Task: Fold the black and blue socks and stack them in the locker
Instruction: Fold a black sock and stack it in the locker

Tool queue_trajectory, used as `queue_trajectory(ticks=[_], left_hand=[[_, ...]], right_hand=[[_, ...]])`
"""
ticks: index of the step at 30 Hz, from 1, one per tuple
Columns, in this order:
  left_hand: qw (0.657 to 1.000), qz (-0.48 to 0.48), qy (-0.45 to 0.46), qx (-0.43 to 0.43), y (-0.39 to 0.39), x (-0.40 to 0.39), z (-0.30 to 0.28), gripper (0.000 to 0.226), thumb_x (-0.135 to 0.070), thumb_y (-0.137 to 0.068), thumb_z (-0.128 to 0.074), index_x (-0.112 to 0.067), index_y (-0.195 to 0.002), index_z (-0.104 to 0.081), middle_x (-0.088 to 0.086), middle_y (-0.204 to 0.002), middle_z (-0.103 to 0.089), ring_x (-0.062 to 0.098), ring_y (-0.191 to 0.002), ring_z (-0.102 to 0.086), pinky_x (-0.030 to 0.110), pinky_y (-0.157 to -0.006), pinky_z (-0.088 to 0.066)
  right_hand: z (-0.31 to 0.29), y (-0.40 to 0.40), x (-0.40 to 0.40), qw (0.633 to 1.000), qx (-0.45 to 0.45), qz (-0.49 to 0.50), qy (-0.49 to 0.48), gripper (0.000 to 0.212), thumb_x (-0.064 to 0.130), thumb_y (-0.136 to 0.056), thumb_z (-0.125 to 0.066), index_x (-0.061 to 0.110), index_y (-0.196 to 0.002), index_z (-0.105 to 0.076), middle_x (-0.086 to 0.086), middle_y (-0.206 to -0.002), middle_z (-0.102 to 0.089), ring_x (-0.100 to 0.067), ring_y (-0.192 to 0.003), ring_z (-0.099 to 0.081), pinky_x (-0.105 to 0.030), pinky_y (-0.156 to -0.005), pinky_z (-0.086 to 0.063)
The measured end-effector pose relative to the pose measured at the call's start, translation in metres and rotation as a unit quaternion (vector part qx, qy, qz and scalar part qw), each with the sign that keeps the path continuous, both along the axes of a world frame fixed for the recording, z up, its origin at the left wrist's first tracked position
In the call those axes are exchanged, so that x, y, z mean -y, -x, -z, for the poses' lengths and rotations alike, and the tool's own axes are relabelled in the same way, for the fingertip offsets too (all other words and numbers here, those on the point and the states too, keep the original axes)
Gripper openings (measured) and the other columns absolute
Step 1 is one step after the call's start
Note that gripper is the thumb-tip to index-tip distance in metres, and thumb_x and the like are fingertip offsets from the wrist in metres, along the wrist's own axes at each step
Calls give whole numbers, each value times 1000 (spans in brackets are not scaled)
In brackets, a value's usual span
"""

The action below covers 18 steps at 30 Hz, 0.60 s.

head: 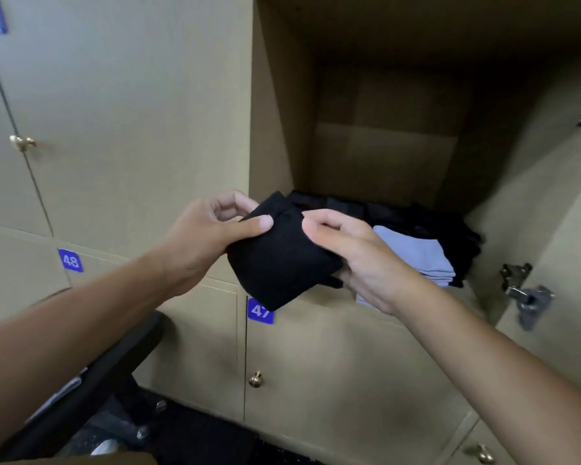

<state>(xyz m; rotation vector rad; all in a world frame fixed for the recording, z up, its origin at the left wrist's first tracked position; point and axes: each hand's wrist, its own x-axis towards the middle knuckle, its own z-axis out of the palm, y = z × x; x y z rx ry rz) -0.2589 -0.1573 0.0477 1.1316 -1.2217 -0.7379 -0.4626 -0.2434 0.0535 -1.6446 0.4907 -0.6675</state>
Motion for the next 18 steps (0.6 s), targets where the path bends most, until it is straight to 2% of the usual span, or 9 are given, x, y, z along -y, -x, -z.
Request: queue_trajectory(ticks=[2,5,9,13,15,18], left_hand=[[1000,-16,-3,-2,4,5,3,19,-24,-75,-80,-12,-82,-67,8,-89,-74,20,-79,-68,28,-73,-53],[999,-44,-1,7,8,10,11,30,-24,-72,-89,-10,-84,-65,10,-92,-73,19,-78,-69,30,-73,-52],[998,-61,-1,-8,13,12,17,33,-28,-70,-80,-13,-95,-64,10,-94,-71,18,-80,-71,33,-72,-51],[998,-47,-38,-4,14,12,15,46,-25,-70,-86,-19,-112,-67,7,-102,-76,25,-89,-75,41,-80,-58],[997,-25,-71,10,13,11,15,39,-21,-78,-87,-16,-112,-70,7,-102,-77,29,-91,-75,42,-79,-58],[993,12,-113,27,15,12,17,7,-13,-92,-71,-11,-98,-69,4,-88,-75,26,-86,-74,36,-72,-59]], right_hand=[[4,5,5,997,-40,30,66,32,30,-86,-77,19,-116,-69,0,-111,-76,-18,-107,-72,-37,-98,-54],[10,9,10,990,-66,54,110,26,18,-85,-81,18,-109,-70,0,-105,-77,-17,-101,-74,-39,-98,-56],[13,12,12,984,-97,42,140,25,13,-86,-80,15,-108,-68,0,-102,-78,-18,-96,-74,-33,-91,-58],[15,14,18,980,-100,74,158,20,12,-87,-77,17,-105,-70,2,-99,-78,-17,-93,-75,-38,-92,-58],[13,14,21,981,-84,94,145,19,11,-88,-76,17,-106,-71,1,-99,-78,-17,-93,-75,-40,-93,-58],[11,18,25,983,-51,139,112,19,10,-88,-75,18,-105,-73,-1,-97,-78,-20,-94,-74,-42,-91,-58]])
